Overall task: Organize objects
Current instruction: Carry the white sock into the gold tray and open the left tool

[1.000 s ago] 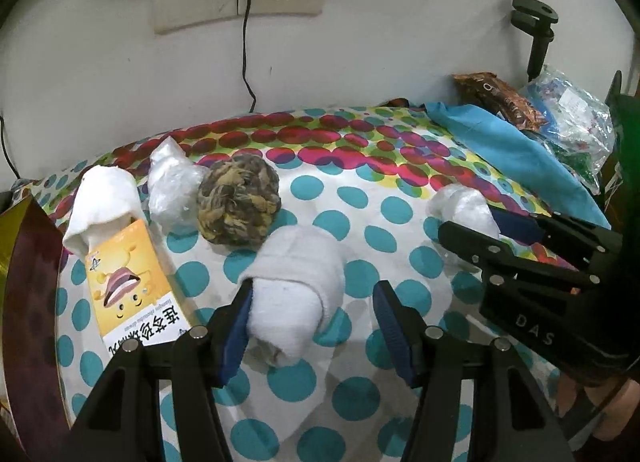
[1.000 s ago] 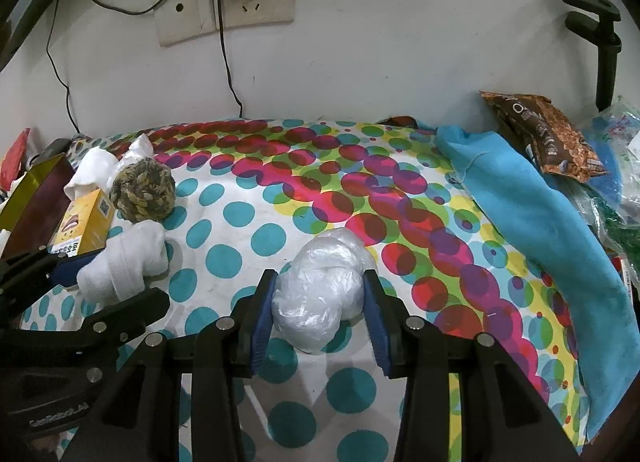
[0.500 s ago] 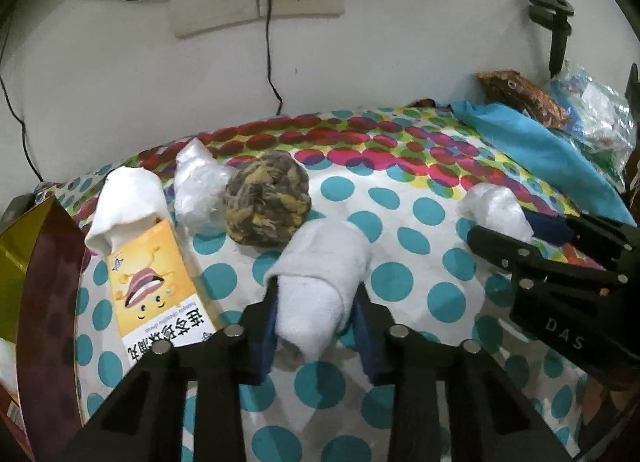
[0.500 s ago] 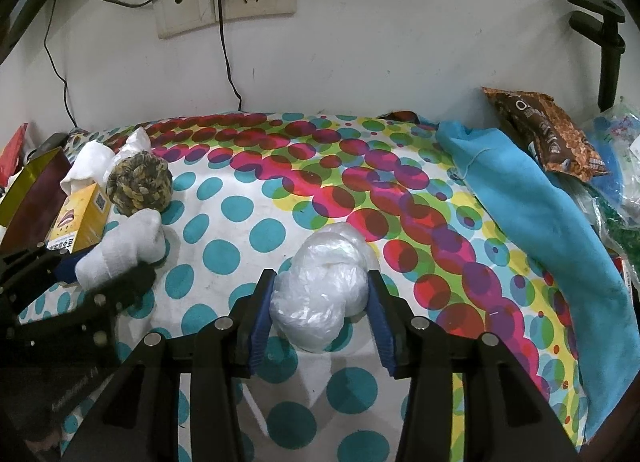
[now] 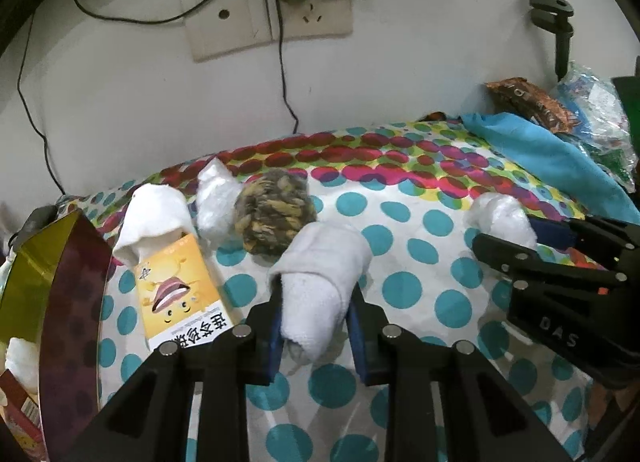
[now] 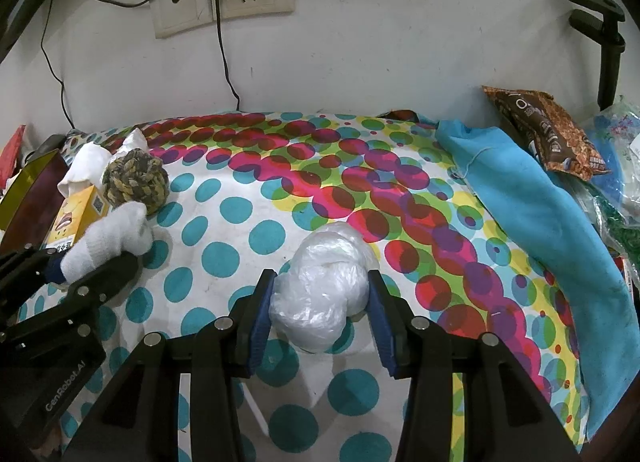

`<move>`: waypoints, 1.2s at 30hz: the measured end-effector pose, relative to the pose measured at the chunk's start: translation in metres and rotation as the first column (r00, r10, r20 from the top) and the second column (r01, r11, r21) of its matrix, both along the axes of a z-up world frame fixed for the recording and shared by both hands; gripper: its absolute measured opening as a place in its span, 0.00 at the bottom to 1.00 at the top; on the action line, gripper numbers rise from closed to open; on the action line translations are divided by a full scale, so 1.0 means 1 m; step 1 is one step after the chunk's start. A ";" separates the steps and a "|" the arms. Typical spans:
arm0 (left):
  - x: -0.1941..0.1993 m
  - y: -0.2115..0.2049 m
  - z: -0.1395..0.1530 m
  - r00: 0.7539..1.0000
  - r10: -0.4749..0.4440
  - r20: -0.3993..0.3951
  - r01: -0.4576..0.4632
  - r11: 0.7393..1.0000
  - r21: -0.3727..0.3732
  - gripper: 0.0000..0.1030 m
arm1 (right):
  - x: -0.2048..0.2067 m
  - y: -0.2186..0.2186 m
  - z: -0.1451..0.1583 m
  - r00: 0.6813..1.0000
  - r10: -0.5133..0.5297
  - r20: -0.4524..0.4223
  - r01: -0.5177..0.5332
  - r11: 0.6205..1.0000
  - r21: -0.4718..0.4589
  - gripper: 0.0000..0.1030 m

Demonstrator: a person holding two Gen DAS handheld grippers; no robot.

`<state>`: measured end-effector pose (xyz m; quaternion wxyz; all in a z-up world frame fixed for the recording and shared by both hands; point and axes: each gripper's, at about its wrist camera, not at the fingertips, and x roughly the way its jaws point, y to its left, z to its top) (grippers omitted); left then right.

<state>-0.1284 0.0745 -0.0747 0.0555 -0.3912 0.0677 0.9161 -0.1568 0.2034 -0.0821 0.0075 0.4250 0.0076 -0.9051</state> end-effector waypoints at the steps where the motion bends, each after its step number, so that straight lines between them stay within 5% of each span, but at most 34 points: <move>1: 0.001 0.000 0.001 1.000 0.010 -0.009 -0.010 1.000 -0.007 0.26 | 0.001 -0.001 0.001 1.000 -0.001 0.000 0.001 1.000 0.000 0.41; 11: 0.011 -0.007 0.011 0.994 0.073 -0.085 -0.074 0.997 -0.006 0.26 | -0.004 -0.012 0.003 1.000 0.013 -0.009 -0.013 1.000 0.011 0.40; 26: 0.047 -0.030 0.021 0.990 0.134 -0.049 -0.134 0.991 0.016 0.26 | -0.007 -0.023 -0.001 1.000 0.021 -0.004 -0.021 0.998 0.057 0.39; 36: 0.083 -0.086 0.058 0.968 0.250 -0.030 -0.247 0.965 0.084 0.26 | -0.010 -0.023 -0.005 1.000 0.023 0.013 -0.023 0.997 0.071 0.39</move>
